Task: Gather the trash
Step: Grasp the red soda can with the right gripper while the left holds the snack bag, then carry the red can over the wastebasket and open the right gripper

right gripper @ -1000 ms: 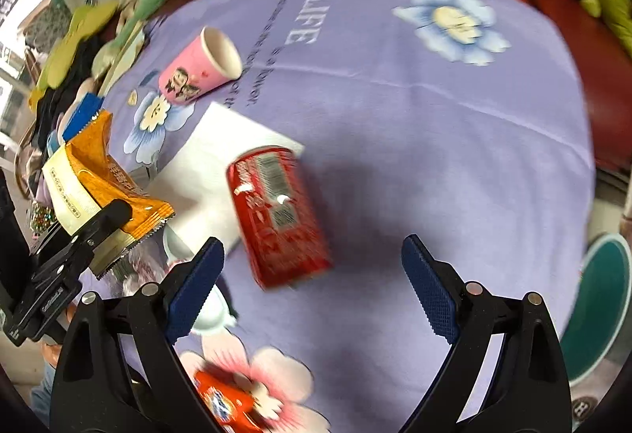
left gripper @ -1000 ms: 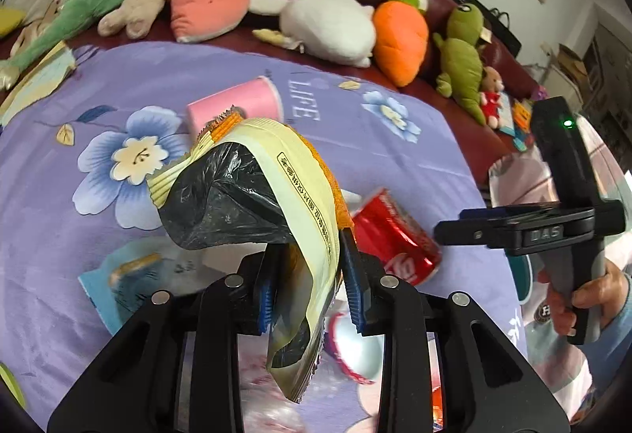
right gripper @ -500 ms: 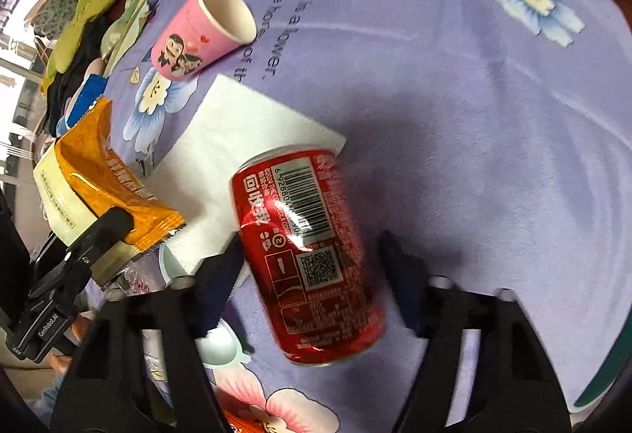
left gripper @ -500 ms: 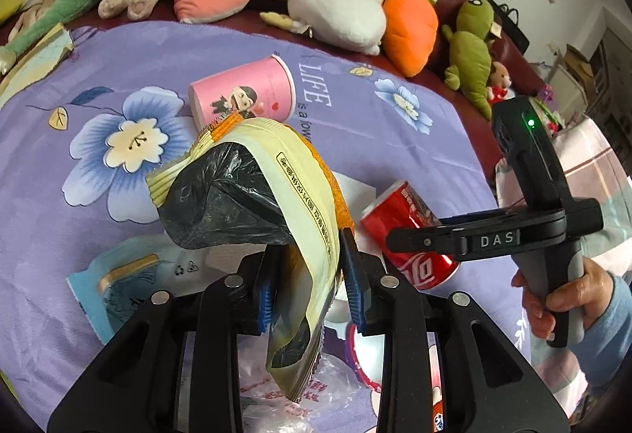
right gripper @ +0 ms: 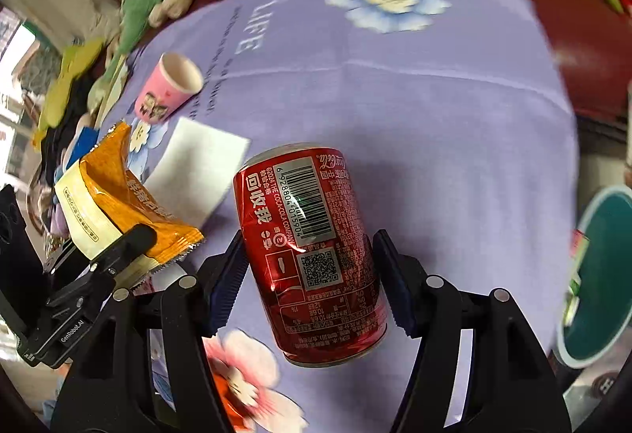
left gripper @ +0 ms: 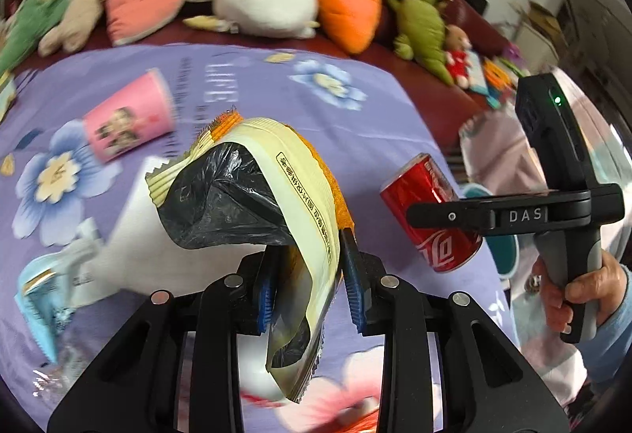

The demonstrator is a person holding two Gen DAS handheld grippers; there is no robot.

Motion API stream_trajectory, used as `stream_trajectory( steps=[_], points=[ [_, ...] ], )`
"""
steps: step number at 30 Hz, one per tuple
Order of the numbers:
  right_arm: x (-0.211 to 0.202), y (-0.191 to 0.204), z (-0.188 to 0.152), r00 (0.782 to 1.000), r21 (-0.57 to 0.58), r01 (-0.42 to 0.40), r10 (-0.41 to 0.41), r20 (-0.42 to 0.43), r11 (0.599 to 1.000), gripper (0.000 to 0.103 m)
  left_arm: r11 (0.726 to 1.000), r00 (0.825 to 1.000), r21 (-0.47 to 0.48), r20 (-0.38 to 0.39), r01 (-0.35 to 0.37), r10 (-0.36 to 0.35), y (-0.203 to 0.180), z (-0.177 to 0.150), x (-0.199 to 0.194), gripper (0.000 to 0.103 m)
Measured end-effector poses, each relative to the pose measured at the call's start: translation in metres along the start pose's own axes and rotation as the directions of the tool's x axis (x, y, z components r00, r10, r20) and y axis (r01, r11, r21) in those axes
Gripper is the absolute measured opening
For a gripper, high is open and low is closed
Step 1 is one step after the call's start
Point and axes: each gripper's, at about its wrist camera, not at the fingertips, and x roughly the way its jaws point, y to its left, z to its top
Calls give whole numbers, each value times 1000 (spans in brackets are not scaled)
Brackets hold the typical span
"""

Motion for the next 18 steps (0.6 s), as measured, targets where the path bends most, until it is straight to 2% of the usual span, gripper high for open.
stream_trajectory(
  steps=[7,13,18],
  points=[
    [-50,-68,-31,996,105,21,-31,88,994,61,989,997,132,-47,71,-65,-81,7,23,31],
    [-108,-145,-59,980,223,59,-99,173,973,61,958,986,245,-101,152,-130,-164,7,49,31],
    [-142,-211,-84,962,327,105,-179,204,939,61,935,974,286,-146,211,-175,-216,6,72,31]
  ],
)
